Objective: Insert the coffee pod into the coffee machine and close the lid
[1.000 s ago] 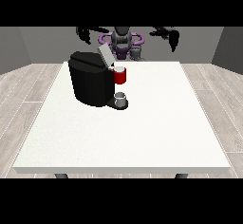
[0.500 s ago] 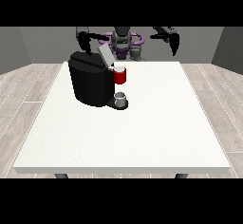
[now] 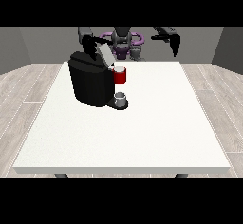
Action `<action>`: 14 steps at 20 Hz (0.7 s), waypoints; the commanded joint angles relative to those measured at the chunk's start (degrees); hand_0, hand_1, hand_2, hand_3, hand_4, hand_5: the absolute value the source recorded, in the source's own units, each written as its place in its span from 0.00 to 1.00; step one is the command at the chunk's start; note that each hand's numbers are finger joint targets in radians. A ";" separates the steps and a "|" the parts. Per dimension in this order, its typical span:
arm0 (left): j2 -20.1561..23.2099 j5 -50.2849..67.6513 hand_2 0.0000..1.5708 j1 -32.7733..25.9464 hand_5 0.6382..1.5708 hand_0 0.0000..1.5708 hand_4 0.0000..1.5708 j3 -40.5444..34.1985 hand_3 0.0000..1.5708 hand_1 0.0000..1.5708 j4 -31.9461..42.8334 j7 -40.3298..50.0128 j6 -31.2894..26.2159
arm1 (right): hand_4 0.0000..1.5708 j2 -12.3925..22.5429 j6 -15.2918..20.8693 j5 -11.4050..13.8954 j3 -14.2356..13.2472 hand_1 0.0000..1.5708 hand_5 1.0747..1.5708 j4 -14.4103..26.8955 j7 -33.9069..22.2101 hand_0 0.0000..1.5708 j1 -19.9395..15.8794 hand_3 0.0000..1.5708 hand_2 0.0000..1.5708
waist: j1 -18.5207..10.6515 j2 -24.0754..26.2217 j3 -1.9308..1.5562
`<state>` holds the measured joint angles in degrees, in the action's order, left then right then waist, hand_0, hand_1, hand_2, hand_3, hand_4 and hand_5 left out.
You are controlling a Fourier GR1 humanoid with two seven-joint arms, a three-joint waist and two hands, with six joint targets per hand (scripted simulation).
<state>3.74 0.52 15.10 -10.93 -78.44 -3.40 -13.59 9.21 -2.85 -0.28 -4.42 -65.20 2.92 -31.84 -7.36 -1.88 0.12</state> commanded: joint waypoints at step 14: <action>3.86 2.14 0.00 -0.90 1.00 0.00 0.00 -1.17 0.00 0.00 1.07 -1.91 0.40 | 0.00 -2.21 -1.02 2.34 1.68 0.00 1.00 4.80 1.39 0.00 -4.38 0.00 0.00 | 1.02 -1.69 -0.12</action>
<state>6.09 1.70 15.02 -11.04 -78.42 -4.38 -12.40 8.38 -3.48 1.23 -4.16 -61.79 5.19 -36.55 -6.52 -3.60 0.21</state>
